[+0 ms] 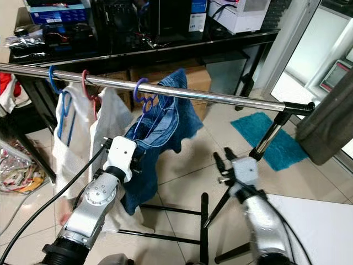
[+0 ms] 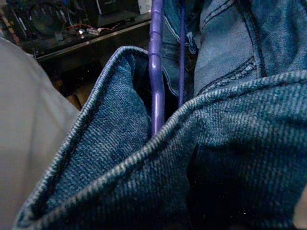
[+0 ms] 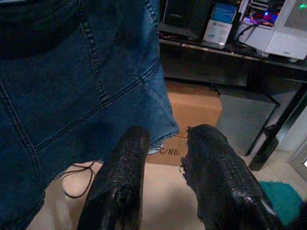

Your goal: Hang hanger

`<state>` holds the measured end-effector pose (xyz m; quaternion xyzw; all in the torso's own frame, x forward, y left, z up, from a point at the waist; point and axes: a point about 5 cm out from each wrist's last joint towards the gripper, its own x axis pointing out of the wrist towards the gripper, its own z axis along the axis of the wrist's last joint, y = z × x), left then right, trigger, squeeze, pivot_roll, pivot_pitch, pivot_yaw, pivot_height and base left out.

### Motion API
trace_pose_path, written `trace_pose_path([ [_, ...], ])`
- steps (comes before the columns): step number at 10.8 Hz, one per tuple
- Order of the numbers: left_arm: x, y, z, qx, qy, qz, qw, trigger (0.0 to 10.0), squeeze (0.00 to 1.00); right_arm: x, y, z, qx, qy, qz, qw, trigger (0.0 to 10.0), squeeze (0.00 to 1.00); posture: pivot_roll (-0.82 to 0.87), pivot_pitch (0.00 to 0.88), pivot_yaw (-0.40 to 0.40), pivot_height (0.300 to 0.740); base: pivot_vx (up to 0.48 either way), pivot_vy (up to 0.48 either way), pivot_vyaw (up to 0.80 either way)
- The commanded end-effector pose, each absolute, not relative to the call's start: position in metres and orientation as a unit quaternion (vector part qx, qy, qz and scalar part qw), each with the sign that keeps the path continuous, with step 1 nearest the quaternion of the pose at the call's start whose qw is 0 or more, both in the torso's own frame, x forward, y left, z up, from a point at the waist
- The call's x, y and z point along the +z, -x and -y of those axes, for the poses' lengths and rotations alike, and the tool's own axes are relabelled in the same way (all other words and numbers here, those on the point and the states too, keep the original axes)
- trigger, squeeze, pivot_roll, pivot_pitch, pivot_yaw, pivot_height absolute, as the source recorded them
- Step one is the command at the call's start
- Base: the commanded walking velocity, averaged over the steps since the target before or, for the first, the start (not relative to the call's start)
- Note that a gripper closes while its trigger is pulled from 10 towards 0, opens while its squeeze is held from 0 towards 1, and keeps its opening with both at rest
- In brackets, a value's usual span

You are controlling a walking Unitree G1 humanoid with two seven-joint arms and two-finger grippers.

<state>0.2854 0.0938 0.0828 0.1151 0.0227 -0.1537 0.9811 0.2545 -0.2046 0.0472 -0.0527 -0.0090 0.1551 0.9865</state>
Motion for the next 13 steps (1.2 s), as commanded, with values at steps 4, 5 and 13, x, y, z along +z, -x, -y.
trace_pose_path([
  [4,0.090,-0.281,-0.088,-0.172,-0.094,0.006,0.981,10.0,1.00,0.057,-0.241,0.205,0.230,0.000,0.020,0.973,10.0,0.00,0.19,0.011,-0.035,0.740,0.000,0.000,0.00],
  [5,0.091,-0.281,-0.088,-0.169,-0.097,0.012,0.981,10.0,1.00,0.057,-0.241,0.204,0.230,0.000,0.020,0.973,10.0,0.00,0.19,0.011,-0.035,0.740,0.000,0.000,0.00],
  [13,0.078,-0.264,-0.096,-0.165,-0.093,0.017,0.982,10.0,1.00,0.057,-0.240,0.209,0.228,0.010,0.002,0.973,10.0,0.00,0.20,0.028,-0.042,0.740,0.000,0.000,0.00],
])
